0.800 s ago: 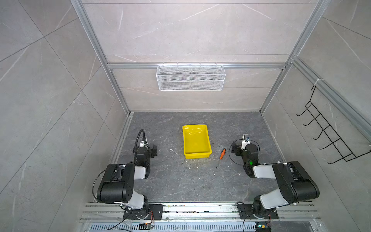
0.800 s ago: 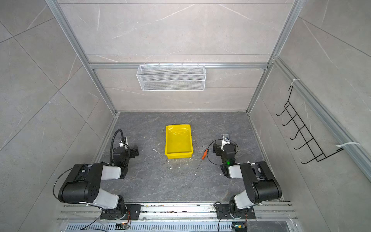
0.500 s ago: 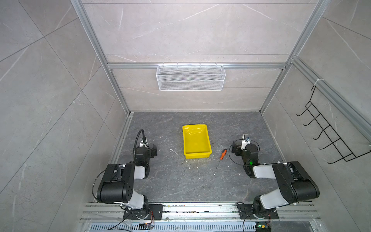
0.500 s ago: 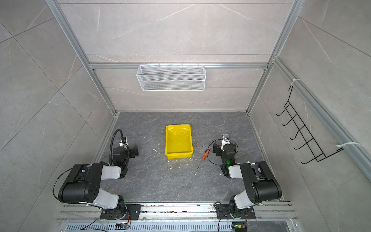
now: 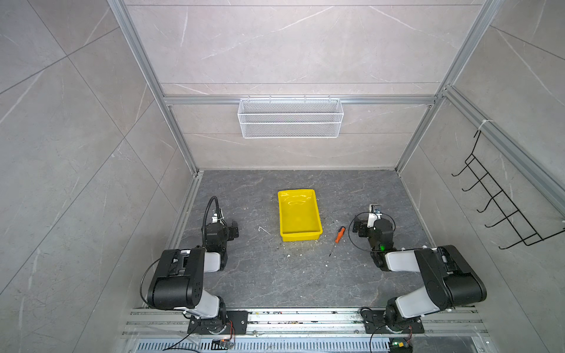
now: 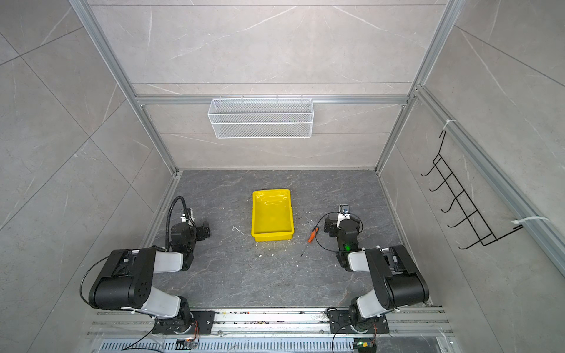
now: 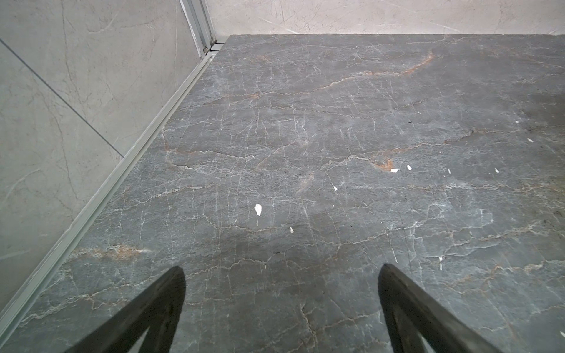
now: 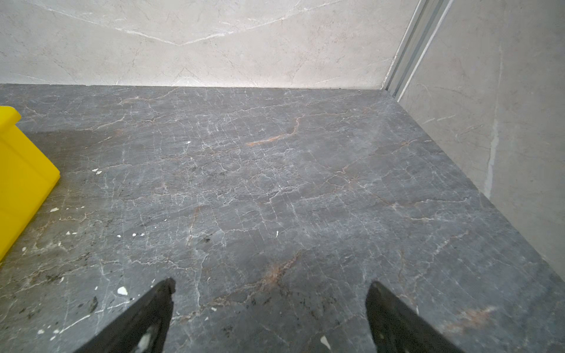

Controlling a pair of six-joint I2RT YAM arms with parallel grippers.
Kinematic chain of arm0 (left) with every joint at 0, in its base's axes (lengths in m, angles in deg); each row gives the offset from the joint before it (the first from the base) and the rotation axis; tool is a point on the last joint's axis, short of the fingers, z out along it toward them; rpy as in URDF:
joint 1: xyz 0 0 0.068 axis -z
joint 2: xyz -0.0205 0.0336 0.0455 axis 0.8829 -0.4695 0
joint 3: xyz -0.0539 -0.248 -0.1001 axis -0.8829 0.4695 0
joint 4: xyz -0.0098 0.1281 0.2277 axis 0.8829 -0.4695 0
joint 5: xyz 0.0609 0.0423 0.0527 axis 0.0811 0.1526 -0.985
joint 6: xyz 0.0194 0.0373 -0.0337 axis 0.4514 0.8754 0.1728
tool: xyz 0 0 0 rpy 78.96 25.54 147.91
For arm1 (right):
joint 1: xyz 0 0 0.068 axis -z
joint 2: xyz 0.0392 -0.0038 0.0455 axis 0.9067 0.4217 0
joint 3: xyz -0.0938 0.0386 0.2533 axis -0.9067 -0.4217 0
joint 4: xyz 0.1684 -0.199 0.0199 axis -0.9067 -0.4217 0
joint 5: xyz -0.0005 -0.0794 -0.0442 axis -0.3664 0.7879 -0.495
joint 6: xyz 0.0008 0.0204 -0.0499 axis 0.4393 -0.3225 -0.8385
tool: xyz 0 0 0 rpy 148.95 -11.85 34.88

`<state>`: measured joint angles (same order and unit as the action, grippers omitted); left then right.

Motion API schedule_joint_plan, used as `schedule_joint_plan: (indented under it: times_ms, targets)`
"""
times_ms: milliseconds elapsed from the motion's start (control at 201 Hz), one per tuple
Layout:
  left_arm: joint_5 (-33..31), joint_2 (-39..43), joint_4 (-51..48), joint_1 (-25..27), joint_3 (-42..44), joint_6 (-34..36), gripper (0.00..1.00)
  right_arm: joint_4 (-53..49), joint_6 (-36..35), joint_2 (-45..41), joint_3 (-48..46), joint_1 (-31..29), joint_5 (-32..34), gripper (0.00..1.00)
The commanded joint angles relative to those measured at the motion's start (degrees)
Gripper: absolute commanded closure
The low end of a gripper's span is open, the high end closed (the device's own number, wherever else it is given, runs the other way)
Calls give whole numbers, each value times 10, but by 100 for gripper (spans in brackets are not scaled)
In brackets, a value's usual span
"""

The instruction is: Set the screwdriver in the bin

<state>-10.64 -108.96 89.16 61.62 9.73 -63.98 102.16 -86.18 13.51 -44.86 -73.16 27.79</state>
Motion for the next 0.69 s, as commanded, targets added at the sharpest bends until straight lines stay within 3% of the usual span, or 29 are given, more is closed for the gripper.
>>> schedule_joint_plan:
  times_ms: [0, 503, 687]
  targets:
    - [9, 7, 15, -2, -13, -7, 0, 2, -8, -1, 8, 1, -5, 1]
    - [8, 7, 15, -2, -12, -7, 0, 11, -14, -4, 2, 1, -6, 1]
    - [6, 8, 23, 0, -7, -3, 0, 108, -56, -11, -55, -10, -80, 1]
